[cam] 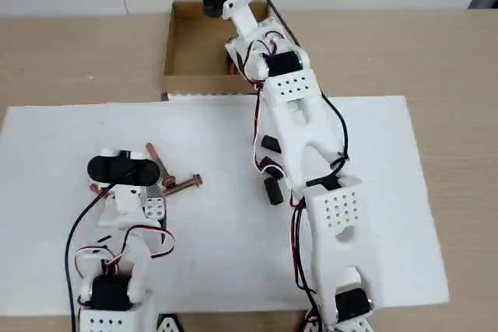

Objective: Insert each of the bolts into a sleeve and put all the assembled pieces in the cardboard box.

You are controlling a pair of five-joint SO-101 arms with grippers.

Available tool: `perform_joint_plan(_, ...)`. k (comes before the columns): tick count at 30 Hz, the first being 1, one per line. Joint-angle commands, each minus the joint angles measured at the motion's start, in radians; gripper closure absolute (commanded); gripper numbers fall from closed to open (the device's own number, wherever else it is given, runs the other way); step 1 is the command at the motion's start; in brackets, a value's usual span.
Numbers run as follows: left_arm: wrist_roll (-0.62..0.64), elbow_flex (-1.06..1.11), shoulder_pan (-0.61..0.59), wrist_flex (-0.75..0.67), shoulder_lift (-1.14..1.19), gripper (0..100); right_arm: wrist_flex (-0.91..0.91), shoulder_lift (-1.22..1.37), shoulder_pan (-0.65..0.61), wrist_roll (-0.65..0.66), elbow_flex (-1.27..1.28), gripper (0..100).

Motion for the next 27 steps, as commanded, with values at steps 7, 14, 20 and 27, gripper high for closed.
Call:
perform_joint_plan(7,-0.002,-0.002,-0.002,-0.003,-0.011,100,0.166,-0.2,-0.013,0.003,-0.054,96.9)
perform_joint_plan(14,-0.002,-0.002,-0.002,-0.003,-0.011,100,0.404,-0.358,-0.042,0.002,-0.054,99.6)
perform_joint_plan(20,-0.002,-0.002,-0.002,-0.003,-0.011,100,0.595,-0.461,-0.044,-0.081,-0.054,99.5)
perform_joint_plan(27,-0.002,-0.002,-0.002,-0.003,-0.011,100,0.881,-0.532,-0.042,-0.199,-0.054,99.5)
